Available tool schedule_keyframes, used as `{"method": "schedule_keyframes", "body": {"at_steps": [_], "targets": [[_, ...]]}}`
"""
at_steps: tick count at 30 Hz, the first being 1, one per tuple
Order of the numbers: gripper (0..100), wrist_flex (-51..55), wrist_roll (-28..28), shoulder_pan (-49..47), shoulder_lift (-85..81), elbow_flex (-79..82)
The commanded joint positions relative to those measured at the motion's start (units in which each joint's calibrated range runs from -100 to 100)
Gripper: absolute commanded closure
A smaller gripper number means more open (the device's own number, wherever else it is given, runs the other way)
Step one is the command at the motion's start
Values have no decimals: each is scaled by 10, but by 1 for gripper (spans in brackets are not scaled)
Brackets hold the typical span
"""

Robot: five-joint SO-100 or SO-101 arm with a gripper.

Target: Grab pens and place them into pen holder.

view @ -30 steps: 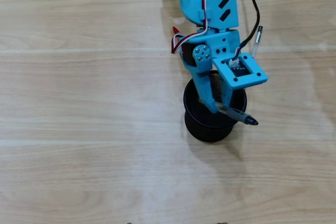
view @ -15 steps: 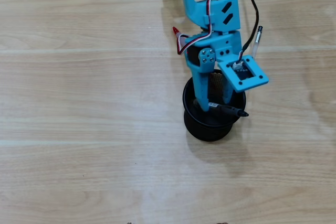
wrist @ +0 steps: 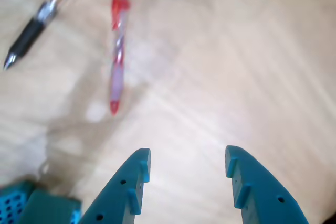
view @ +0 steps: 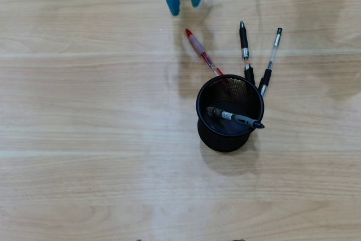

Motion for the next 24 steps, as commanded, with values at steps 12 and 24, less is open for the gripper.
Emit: {"method": "schedule_keyframes", "body": {"at_steps": [12,24], "targets": [[80,-294,-5,-89,158,286],[80,-316,-2,-84,281,241]]}}
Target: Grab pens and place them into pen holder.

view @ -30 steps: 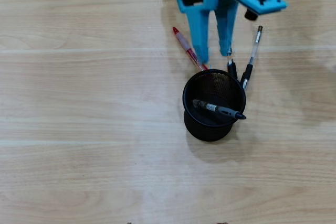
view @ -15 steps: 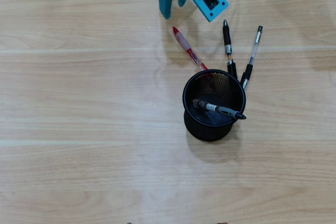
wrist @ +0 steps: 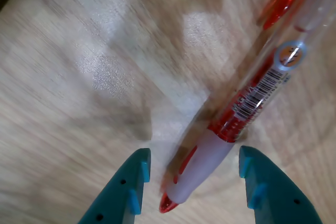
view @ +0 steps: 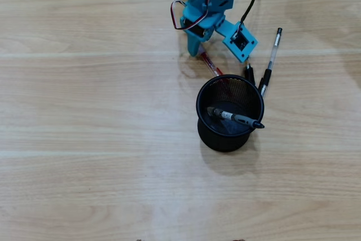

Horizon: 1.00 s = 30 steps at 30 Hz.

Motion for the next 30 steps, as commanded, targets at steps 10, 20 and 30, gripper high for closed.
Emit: {"method": "schedule_keyframes", "body": {"at_steps": [10,20,30], "targets": [[81,-76,-9,31,62,-11],[98,-49,-71,63,48,35],[98,223,-71,99,-218,-84]]}}
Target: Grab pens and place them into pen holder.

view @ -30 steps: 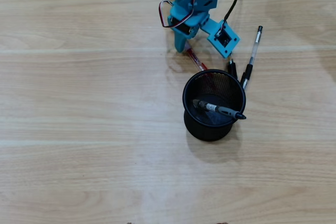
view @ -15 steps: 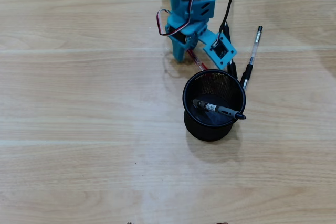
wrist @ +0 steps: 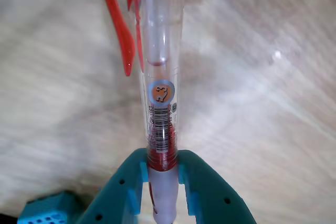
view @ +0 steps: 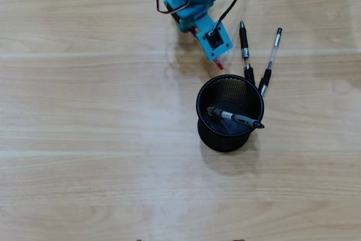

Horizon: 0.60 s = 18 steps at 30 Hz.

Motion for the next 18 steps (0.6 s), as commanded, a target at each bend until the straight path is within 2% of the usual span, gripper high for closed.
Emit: {"method": "schedule_keyframes", "body": {"at_steps": [1,5,7,11,18], "targets": [[98,104,1,30,-118,-124],[98,118,1,40,-141,-286],[98,75,-4,37,-138,-350],[98,-138,-22,18,-101,-368],[98,-541,-123,-19,-26,-175]]}}
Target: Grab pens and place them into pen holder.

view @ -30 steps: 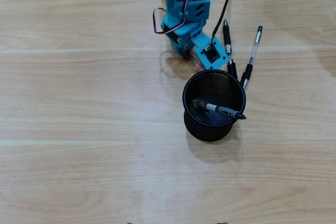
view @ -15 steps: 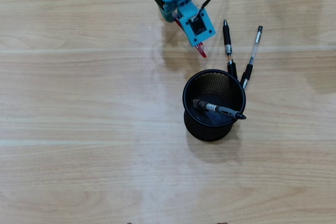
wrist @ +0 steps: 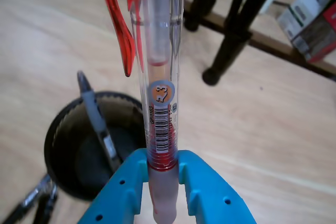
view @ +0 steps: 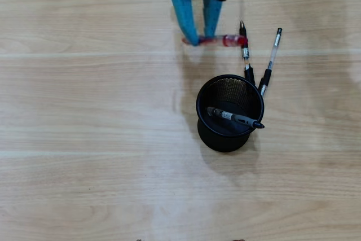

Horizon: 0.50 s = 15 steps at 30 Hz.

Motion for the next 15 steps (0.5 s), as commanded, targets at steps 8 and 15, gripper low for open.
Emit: {"method": "schedule_keyframes", "body": {"at_steps": [8,15], "targets": [[98,-354,-82,-35,100,148],[98,-352,-84,-43,122,170]]}}
